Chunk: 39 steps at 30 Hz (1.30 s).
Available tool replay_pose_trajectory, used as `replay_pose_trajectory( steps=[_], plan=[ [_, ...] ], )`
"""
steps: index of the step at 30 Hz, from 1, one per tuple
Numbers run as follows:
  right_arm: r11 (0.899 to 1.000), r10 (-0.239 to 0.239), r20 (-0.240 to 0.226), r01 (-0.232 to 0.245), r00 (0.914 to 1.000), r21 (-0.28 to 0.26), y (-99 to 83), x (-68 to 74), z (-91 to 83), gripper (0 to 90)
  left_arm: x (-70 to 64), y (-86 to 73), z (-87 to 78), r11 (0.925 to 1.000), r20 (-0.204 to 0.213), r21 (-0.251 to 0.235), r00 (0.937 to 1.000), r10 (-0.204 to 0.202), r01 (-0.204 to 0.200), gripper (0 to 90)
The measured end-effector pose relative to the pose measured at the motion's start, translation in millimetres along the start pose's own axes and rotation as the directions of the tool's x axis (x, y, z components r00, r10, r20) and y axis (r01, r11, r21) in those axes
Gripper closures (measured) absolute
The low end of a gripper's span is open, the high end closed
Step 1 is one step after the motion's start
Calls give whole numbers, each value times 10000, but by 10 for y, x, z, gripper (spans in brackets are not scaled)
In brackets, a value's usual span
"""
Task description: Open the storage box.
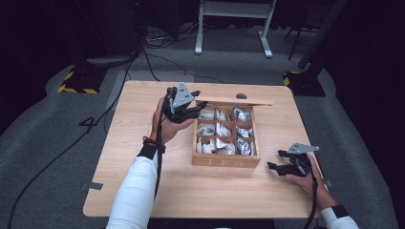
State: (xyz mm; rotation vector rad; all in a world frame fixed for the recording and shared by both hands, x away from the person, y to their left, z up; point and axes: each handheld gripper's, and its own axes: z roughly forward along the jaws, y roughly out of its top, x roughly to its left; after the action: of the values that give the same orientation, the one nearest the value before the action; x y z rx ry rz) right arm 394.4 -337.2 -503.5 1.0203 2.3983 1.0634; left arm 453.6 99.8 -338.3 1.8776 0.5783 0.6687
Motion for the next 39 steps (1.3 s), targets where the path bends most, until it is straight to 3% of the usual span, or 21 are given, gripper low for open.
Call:
replay_pose_trajectory(
  steps=[15,25,39],
  plan=[
    [9999,-89,-79,89,9999,89,19,5,26,168,191,151,121,9982,-81,-78,9982,-593,592,562],
    [9999,-10,53,9,10000,133,41,3,54,148,301,221,226,9966,-360,-261,9962,-787,778,571],
    [9998,132,203,-135,9997,127,57,-7,72,148,421,302,396,9921,-877,-407,9887,-1219,1187,563]
  ],
)
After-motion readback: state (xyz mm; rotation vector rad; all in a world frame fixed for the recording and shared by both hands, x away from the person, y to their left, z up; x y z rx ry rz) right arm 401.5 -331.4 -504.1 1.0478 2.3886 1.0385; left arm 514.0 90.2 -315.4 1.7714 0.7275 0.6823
